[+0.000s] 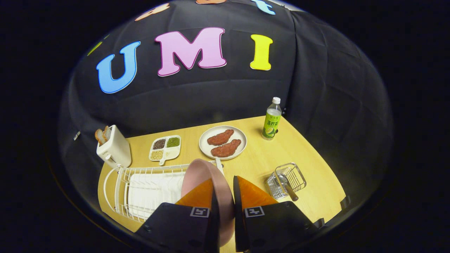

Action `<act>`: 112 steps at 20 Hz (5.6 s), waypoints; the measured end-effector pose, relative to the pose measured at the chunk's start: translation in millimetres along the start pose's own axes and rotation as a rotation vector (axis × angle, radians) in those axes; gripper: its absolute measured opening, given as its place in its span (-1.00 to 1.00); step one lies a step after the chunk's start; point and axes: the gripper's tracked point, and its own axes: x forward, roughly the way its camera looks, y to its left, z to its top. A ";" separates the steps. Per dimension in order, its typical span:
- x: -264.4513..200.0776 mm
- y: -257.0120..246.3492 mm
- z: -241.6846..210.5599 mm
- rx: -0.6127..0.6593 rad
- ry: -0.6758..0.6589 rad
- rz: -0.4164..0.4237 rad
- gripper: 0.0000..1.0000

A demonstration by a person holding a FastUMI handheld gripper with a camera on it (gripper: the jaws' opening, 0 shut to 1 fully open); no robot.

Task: Take the plate from the dish rack, then take the spoon from the basket and place it into the plate.

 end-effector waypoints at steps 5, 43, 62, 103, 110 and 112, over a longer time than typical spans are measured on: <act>-44.3 -24.7 -48.2 0.070 0.099 0.099 -0.58; -41.5 -139.5 -41.0 -0.299 -0.283 0.410 0.96; 74.6 -126.4 -58.2 -0.380 -0.366 0.351 0.21; -79.9 -78.1 35.1 -0.344 -0.352 0.307 -0.78; -113.3 4.4 -31.3 -0.338 -0.320 0.388 -0.78; -112.0 27.0 -56.0 -0.370 -0.311 0.426 -0.78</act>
